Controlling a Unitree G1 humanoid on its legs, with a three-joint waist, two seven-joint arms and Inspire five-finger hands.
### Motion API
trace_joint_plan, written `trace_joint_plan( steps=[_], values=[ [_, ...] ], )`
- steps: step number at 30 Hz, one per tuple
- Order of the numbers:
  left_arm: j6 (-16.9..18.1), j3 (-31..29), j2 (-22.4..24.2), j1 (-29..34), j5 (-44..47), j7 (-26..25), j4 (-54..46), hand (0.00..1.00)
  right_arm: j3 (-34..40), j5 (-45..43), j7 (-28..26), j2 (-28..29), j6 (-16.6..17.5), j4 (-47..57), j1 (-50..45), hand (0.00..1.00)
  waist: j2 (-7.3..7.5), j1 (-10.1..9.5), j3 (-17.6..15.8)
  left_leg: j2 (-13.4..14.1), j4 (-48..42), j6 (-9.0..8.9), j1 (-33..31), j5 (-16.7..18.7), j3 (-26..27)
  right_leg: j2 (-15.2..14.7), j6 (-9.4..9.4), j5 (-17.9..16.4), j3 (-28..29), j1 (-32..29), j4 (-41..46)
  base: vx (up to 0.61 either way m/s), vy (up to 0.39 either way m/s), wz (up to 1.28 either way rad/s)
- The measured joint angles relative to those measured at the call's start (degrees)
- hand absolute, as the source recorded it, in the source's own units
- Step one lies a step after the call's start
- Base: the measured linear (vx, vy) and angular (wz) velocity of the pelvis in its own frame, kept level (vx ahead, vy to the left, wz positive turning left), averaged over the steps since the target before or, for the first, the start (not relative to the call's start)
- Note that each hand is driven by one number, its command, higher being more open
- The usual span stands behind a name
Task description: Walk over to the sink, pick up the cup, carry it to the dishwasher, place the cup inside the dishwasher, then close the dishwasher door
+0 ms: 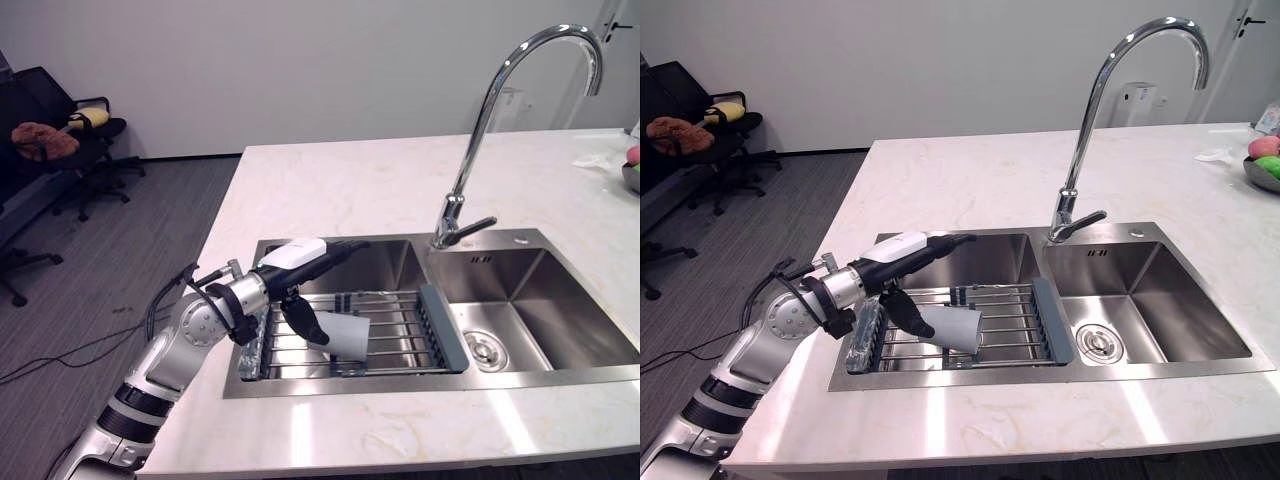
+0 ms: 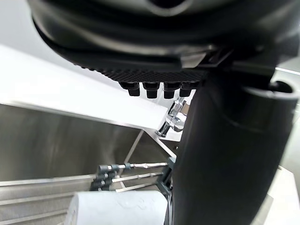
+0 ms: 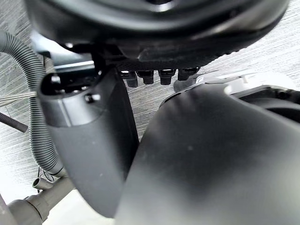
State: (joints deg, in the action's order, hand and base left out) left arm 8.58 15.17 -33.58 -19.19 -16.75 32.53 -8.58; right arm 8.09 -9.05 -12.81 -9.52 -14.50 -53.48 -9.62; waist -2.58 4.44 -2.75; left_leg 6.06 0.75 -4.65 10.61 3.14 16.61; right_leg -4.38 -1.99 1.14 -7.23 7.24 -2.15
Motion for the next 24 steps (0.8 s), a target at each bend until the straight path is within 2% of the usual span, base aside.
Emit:
trace_joint_plan(
  steps=[7,13,17,24],
  values=[
    [-1.82,2.34,-0.05,0.03,1.26,3.44,-0.02,1.00,-0.03,0.00,0.00,0.18,-0.17,-0.80,0.00,1.00,0.44,0.09,1.14,-0.32,0.37,0.15,0.05,-0.09,0.05,-0.24,-0.17,0.11,0.06,-0.07,-0.17,0.00,0.000,0.00],
    [-2.81,3.19,0.02,0.18,2.16,3.85,-0.43,1.00,-0.03,0.01,-0.01,0.21,-0.28,-0.85,0.02,1.00,0.53,0.16,1.21,-0.37,0.70,0.26,0.22,-0.17,0.37,-0.32,-0.32,0.24,0.36,-0.14,-0.33,-0.01,-0.004,-0.01],
    [-2.81,4.01,0.02,3.12,2.07,1.35,-0.18,1.00,-1.88,-0.01,0.05,-0.24,-0.30,-1.07,0.59,1.00,0.55,1.02,1.31,-0.85,1.63,0.52,0.77,-0.41,0.52,-0.28,-0.66,0.57,0.07,0.11,-0.87,0.00,0.000,0.00],
    [-2.75,4.16,0.53,5.26,0.08,-4.08,0.78,1.00,-2.76,-0.05,0.30,-0.24,-0.49,-1.18,0.63,1.00,1.03,1.08,1.52,-1.61,2.89,1.06,1.18,-0.82,0.57,-1.07,-1.49,1.11,-0.03,0.27,-1.90,0.00,0.000,0.00]
  ],
)
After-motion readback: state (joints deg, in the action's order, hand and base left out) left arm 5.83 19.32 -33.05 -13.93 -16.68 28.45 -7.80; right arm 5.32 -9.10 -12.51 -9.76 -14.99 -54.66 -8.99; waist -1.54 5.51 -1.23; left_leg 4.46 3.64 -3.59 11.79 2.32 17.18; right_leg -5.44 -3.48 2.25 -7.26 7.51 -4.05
